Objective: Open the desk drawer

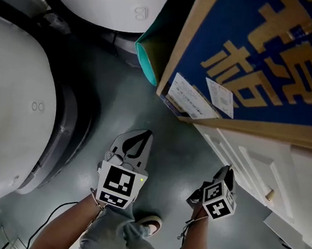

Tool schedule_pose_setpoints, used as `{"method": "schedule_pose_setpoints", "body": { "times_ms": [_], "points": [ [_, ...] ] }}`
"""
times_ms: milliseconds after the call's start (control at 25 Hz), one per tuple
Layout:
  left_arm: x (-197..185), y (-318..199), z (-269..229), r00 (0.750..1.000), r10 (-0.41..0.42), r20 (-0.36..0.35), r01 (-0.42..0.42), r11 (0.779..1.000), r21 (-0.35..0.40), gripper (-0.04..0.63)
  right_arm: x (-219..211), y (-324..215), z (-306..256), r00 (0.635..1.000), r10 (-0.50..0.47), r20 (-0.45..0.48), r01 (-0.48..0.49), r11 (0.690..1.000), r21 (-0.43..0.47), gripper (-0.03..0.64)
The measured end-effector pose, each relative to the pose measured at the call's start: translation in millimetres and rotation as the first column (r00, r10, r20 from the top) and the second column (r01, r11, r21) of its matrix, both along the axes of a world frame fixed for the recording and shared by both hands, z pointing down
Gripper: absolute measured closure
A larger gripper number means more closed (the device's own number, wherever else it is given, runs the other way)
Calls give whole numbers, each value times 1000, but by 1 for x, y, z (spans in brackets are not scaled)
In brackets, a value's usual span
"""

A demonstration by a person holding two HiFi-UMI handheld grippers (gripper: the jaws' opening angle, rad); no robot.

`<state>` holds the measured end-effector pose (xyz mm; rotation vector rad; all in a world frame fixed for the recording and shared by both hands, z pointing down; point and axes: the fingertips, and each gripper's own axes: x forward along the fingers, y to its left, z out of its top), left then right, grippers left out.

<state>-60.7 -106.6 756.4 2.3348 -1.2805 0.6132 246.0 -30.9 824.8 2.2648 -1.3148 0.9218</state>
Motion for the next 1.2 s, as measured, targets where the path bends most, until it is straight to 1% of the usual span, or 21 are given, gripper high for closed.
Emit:
{"method": "schedule_pose_setpoints", "body": {
  "times_ms": [120, 320, 600, 880, 1200],
  "points": [
    [-2, 4, -3, 1000, 5, 8, -5, 1000, -11, 577, 0, 1, -5, 1000, 22, -3, -22, 1000, -2, 534],
    [-4, 10, -8, 1000, 4, 7, -4, 1000, -26, 577, -2, 1, -6, 1000, 30, 0, -30, 1000, 4, 534],
    [-6, 26, -16, 1000, 8, 9, -7, 998, -56, 577, -13, 19, -5, 999, 45, 8, -45, 999, -23, 534],
    [-14, 40, -24, 1000, 8, 20, -7, 997, -73, 577, -28, 37, 1, 999, 26, 40, -25, 999, -32, 534],
    [-18, 61, -35, 999, 21, 28, -17, 994, -112, 577, -45, 59, 2, 998, 31, 60, -28, 998, -53, 534]
  ]
}}
